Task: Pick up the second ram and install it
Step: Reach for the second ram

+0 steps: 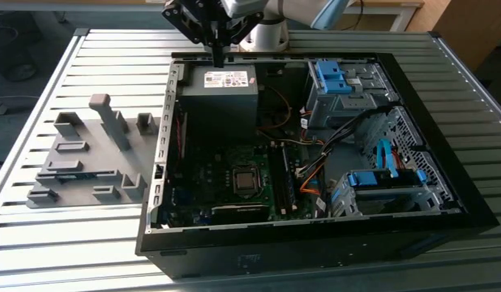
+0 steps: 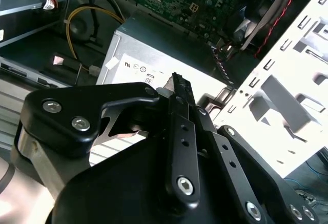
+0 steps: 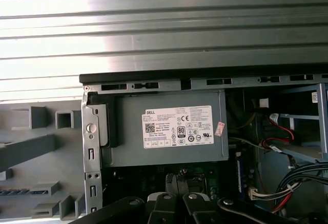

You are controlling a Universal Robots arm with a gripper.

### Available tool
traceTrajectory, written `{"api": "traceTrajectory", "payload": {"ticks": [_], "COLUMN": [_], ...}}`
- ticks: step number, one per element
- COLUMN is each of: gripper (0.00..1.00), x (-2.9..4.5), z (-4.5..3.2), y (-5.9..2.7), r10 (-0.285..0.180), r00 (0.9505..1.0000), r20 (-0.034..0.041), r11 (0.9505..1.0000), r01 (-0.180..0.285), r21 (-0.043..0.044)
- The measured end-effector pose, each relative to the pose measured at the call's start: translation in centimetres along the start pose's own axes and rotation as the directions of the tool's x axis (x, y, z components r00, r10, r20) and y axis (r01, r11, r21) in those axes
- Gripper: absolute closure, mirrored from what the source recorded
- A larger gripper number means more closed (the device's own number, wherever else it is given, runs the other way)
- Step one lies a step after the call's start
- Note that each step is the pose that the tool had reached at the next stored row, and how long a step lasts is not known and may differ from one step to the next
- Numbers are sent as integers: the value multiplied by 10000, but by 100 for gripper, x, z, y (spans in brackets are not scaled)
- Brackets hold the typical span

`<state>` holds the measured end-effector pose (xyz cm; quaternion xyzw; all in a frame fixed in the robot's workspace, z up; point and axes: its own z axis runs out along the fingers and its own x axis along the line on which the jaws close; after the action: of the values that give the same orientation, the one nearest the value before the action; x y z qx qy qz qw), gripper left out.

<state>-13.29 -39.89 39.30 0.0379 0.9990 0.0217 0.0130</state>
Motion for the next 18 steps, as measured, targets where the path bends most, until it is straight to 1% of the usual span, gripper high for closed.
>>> {"api": "traceTrajectory", "payload": {"ticks": [18], "gripper": [89], "x": [59], "z": [2], "y": [-5], "r10": [0], "r00": [10000], "r20": [0], "r11": [10000], "r01": [0], "r21": [-1]}}
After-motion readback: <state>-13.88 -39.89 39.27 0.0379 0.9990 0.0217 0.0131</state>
